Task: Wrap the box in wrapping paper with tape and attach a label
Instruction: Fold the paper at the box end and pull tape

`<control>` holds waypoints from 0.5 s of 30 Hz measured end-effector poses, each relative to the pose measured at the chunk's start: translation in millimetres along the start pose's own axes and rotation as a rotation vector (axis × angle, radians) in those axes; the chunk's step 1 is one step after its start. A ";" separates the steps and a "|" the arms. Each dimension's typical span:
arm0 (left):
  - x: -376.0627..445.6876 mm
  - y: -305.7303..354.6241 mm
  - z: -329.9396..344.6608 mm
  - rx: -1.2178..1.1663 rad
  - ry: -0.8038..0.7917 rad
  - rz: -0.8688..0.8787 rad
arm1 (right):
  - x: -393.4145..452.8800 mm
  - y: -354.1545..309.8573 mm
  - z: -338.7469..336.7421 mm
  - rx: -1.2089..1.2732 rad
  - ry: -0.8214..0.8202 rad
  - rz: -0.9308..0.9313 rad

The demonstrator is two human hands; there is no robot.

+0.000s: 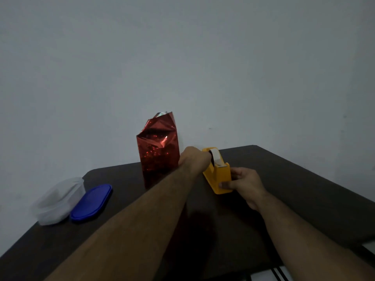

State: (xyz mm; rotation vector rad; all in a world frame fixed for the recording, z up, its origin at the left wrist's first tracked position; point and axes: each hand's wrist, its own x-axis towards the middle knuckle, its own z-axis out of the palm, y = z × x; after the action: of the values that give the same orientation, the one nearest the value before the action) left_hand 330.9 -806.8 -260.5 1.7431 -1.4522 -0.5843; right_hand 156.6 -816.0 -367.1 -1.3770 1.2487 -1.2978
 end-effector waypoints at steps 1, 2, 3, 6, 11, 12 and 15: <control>7.4 -1.0 5.1 -0.085 -0.058 -0.057 | 0.6 0.2 0.7 0.003 0.001 -0.007; 10.7 0.1 11.1 -0.176 -0.115 -0.100 | 0.9 0.2 0.5 0.008 -0.004 -0.016; 9.0 3.7 16.8 -0.250 -0.155 -0.132 | 1.3 0.9 0.6 0.010 -0.005 -0.016; 3.0 13.4 29.5 -0.312 -0.135 -0.207 | 3.1 3.3 0.6 0.004 -0.002 -0.024; -12.2 27.5 28.1 -0.090 -0.057 -0.075 | 1.5 5.1 0.1 -0.010 0.014 -0.038; -13.2 26.7 18.7 0.128 0.098 0.145 | 1.4 3.4 -0.9 -0.013 0.016 -0.050; -0.9 -3.9 -28.7 0.706 0.472 0.547 | -1.7 -1.9 3.3 -0.035 -0.010 -0.062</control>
State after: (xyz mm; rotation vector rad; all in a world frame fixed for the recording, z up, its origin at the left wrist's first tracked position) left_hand 354.8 -798.0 -246.7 1.6838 -1.7784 0.6606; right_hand 160.1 -814.2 -365.9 -1.4554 1.2366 -1.3153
